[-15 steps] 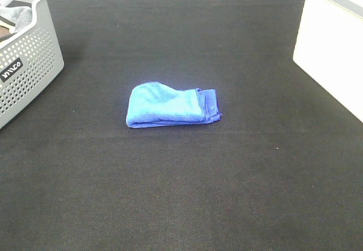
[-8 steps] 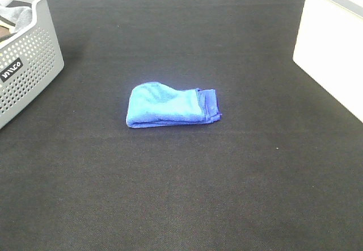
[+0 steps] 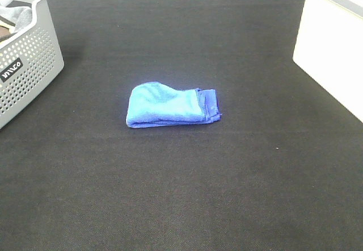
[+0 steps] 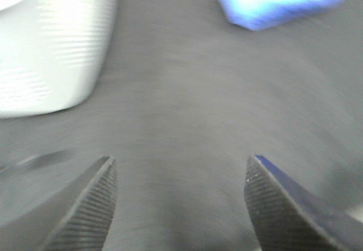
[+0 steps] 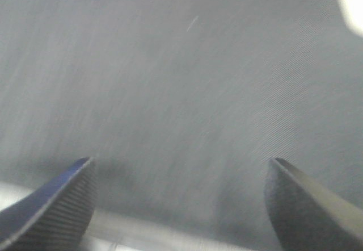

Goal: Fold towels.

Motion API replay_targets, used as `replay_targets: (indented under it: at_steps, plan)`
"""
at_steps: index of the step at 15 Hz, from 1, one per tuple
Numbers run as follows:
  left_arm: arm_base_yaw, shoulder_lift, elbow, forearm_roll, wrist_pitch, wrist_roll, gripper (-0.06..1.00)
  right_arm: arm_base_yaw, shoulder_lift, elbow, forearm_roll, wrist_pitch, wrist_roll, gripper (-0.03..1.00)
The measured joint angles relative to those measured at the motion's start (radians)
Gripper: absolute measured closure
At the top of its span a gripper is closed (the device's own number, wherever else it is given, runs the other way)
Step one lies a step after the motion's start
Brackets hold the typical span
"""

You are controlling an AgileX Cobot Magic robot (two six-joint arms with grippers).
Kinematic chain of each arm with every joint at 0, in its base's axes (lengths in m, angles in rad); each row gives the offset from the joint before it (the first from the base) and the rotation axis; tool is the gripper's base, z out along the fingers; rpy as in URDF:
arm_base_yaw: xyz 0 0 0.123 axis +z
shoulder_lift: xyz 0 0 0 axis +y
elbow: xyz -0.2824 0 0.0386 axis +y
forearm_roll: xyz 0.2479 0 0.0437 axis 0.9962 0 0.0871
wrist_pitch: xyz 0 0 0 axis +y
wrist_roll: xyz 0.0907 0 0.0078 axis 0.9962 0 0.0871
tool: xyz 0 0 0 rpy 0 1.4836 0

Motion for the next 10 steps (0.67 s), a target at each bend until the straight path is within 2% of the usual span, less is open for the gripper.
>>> replay_targets:
  at_steps: [2, 4, 6, 10]
  plan:
    - [0.118, -0.058, 0.0, 0.0, 0.0, 0.0, 0.32, -0.026, -0.122, 0.0, 0.002, 0.0, 0.0, 0.2]
    - [0.195, -0.125, 0.0, 0.0, 0.0, 0.0, 0.32, -0.028, -0.224, 0.0, 0.011, 0.001, 0.0, 0.2]
    - [0.219, -0.135, 0.0, 0.0, 0.0, 0.0, 0.32, -0.028, -0.273, 0.0, 0.014, 0.001, 0.0, 0.2]
    - [0.219, -0.135, 0.0, 0.0, 0.0, 0.0, 0.32, -0.028, -0.277, 0.0, 0.021, 0.001, 0.0, 0.2]
